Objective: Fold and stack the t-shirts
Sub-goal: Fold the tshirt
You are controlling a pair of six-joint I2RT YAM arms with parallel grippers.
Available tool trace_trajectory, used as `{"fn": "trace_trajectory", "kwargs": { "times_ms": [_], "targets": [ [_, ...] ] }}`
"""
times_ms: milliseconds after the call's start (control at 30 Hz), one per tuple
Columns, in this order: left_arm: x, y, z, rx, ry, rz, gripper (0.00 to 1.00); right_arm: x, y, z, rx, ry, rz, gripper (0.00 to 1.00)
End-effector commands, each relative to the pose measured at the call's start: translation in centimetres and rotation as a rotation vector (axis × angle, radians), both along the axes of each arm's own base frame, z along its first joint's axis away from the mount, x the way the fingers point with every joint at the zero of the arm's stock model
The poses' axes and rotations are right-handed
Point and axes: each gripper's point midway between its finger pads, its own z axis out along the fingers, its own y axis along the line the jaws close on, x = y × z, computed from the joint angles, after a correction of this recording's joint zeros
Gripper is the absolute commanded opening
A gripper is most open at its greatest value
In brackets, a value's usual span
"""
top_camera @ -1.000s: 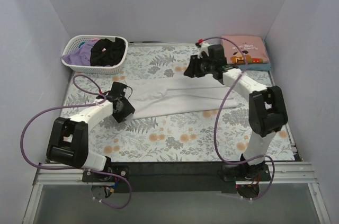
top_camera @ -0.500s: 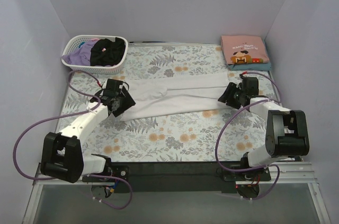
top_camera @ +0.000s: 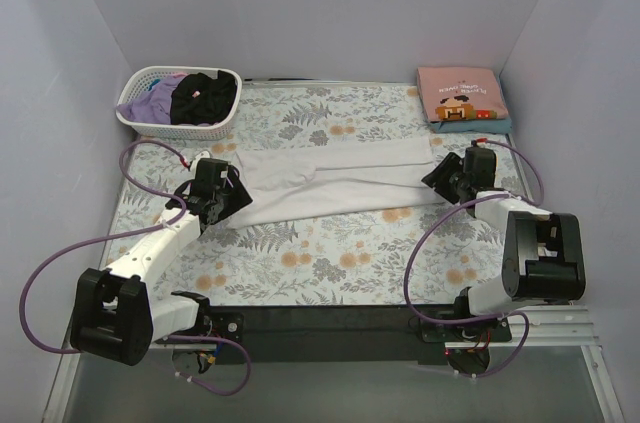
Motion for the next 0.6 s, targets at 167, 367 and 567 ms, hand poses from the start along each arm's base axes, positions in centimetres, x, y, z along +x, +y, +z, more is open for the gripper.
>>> {"fn": "trace_trajectory", "kwargs": {
  "times_ms": [167, 367, 567],
  "targets": [
    [0.8, 0.1, 0.9, 0.011, -0.055, -0.006, 0.61, 2.2, -0.7, 0.8, 0.033, -0.058, -0.07, 0.53],
    [0.9, 0.2, 0.9, 0.014, -0.054, -0.002, 0.61, 2.7, -0.5, 0.3, 0.053, -0.038, -0.075, 0.48],
    [0.9, 0.2, 0.8, 0.014, -0.054, -0.004, 0.61, 3.8, -0.2, 1.6, 0.06, -0.071, -0.06, 0.29]
  ]
}}
